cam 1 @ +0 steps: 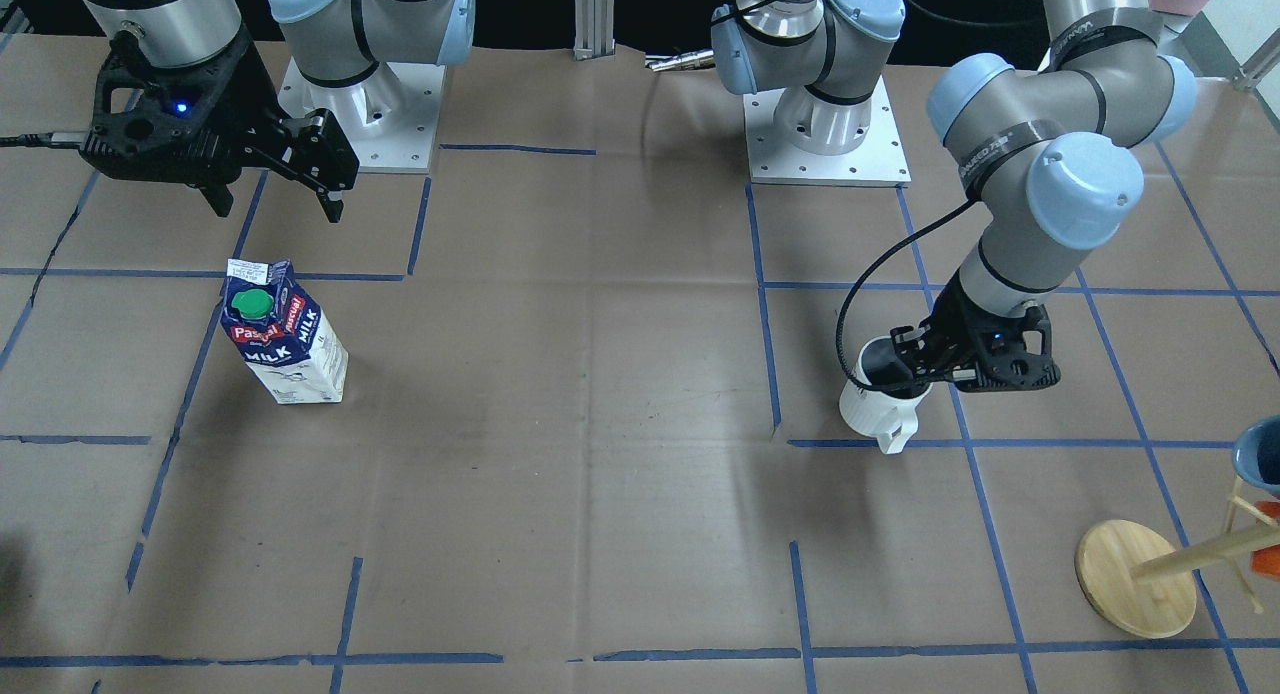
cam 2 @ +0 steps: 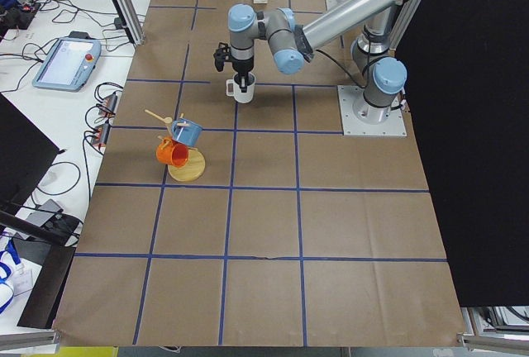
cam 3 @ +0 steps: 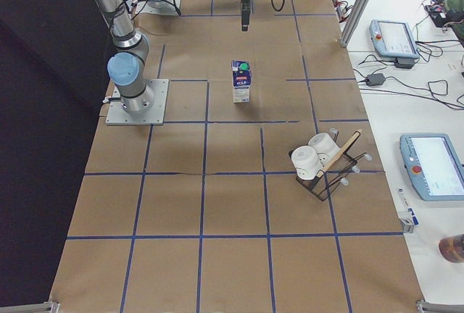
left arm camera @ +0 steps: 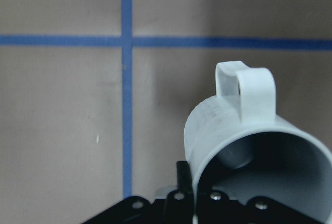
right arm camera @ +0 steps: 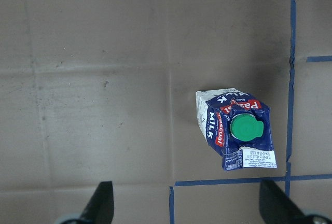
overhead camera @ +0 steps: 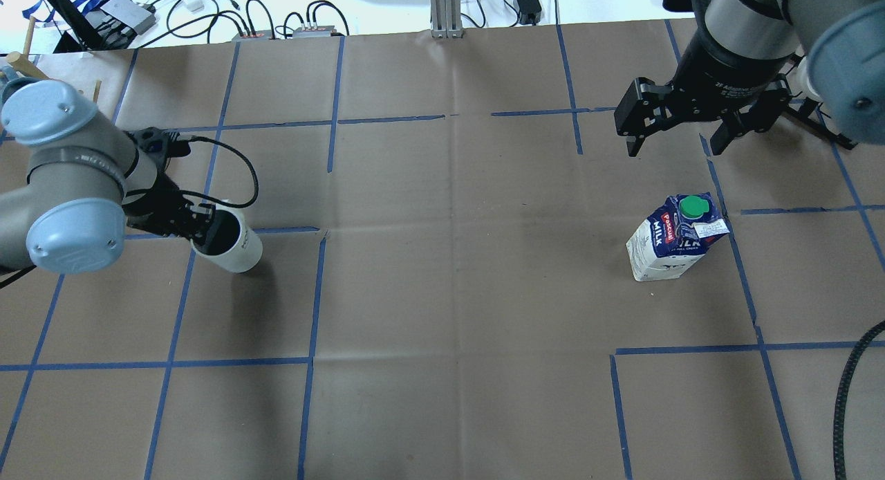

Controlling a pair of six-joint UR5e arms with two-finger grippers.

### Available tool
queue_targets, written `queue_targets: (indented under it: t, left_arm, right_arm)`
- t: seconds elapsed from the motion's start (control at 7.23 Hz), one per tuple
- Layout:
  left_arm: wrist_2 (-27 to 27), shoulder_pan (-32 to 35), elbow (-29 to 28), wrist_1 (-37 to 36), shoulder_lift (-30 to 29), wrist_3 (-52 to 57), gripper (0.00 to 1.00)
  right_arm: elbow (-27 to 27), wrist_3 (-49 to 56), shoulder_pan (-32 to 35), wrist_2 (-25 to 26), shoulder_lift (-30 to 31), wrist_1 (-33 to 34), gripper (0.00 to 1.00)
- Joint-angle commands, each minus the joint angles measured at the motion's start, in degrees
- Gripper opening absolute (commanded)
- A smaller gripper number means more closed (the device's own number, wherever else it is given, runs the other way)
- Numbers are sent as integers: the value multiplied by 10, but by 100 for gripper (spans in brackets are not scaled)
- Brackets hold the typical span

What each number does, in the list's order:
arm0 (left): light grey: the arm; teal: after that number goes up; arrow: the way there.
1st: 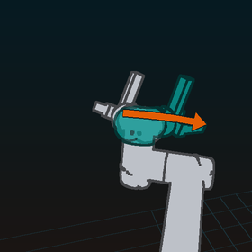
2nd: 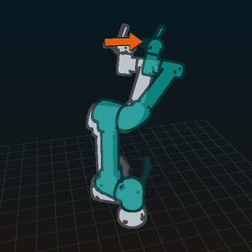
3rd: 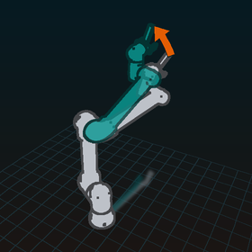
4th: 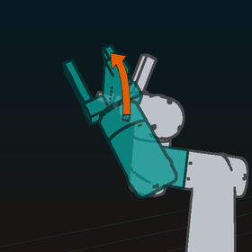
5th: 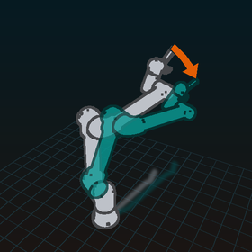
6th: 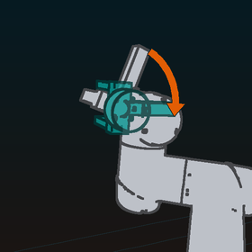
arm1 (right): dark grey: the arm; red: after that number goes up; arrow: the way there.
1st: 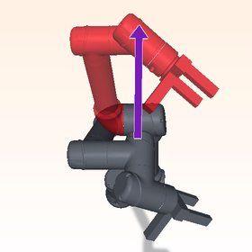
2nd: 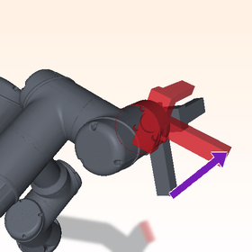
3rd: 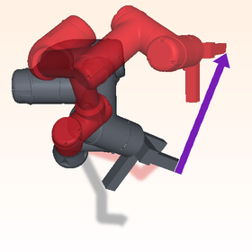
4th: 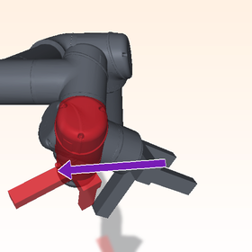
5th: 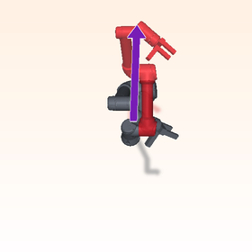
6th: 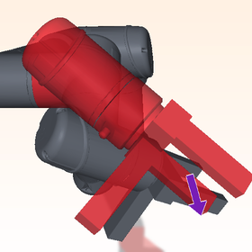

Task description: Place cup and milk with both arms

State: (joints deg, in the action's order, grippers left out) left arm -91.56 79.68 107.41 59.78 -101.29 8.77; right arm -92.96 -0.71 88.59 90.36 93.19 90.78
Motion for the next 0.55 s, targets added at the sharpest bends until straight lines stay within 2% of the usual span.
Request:
queue_targets:
  t: [0.0,0.41]
  left_arm:
    - [-2,115,-144,17,-117,-117,0]
    - [2,192,-332,68,-254,-174,0]
  right_arm:
    - [0,0,0,1,0,1,100]
    - [-1,2,0,1,1,1,100]
